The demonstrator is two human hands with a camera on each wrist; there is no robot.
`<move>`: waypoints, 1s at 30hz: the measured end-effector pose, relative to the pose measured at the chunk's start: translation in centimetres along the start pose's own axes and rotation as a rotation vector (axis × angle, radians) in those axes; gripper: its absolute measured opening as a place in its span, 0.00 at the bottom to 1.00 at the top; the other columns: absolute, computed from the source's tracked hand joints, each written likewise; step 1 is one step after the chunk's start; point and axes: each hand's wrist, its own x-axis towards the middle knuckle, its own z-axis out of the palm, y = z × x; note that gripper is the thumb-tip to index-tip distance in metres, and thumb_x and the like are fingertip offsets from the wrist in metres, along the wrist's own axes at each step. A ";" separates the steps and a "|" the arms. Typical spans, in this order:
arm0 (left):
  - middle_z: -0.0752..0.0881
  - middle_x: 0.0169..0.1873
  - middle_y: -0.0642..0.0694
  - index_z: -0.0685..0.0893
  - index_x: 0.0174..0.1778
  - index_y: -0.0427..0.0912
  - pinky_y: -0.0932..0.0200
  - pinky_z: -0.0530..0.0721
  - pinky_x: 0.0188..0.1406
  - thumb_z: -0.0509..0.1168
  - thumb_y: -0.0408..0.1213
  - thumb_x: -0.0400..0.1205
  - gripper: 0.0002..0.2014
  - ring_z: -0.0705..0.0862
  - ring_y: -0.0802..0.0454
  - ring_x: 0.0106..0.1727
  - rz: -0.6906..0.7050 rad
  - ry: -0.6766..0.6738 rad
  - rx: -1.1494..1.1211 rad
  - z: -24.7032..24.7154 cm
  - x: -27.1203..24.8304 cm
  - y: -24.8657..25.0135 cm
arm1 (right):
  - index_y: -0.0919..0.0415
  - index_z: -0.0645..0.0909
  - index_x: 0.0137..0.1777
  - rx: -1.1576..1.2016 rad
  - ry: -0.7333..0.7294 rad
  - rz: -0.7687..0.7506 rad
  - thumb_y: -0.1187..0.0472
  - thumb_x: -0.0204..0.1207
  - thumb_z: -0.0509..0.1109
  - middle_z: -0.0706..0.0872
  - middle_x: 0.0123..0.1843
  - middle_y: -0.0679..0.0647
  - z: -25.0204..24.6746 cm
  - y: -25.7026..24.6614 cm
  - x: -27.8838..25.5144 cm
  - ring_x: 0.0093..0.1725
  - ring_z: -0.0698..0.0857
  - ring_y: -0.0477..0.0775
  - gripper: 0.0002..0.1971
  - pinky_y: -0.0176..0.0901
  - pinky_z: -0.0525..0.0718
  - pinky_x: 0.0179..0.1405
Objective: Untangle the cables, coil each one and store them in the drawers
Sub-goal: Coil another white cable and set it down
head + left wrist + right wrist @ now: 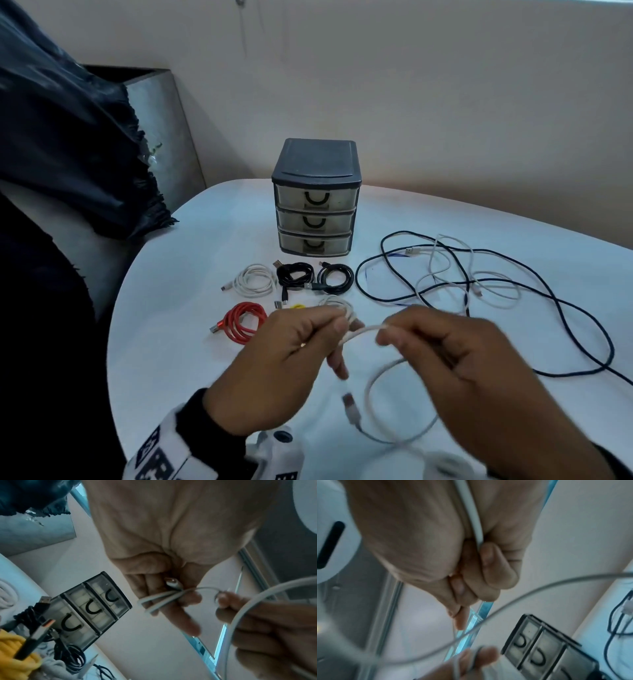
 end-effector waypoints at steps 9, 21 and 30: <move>0.80 0.29 0.31 0.91 0.35 0.50 0.73 0.74 0.28 0.66 0.52 0.77 0.13 0.69 0.58 0.20 -0.016 -0.110 -0.383 -1.6 -0.1 1.2 | 0.50 0.91 0.39 0.400 -0.021 0.241 0.46 0.64 0.73 0.86 0.28 0.52 -0.3 0.7 1.7 0.24 0.73 0.52 0.11 0.39 0.71 0.23; 0.72 0.21 0.46 0.89 0.30 0.50 0.71 0.66 0.24 0.65 0.52 0.79 0.16 0.68 0.58 0.22 -0.131 -0.101 -0.240 -0.2 0.4 1.5 | 0.39 0.87 0.46 0.008 0.295 -0.161 0.40 0.71 0.71 0.90 0.46 0.36 -1.2 -2.4 -0.6 0.47 0.89 0.37 0.09 0.23 0.79 0.50; 0.61 0.19 0.43 0.89 0.30 0.38 0.62 0.80 0.33 0.67 0.41 0.80 0.15 0.64 0.51 0.16 -0.261 0.167 -0.815 -1.3 0.7 2.3 | 0.44 0.89 0.48 0.380 0.109 0.057 0.55 0.78 0.70 0.79 0.24 0.49 3.0 -0.4 0.6 0.24 0.74 0.43 0.06 0.32 0.73 0.24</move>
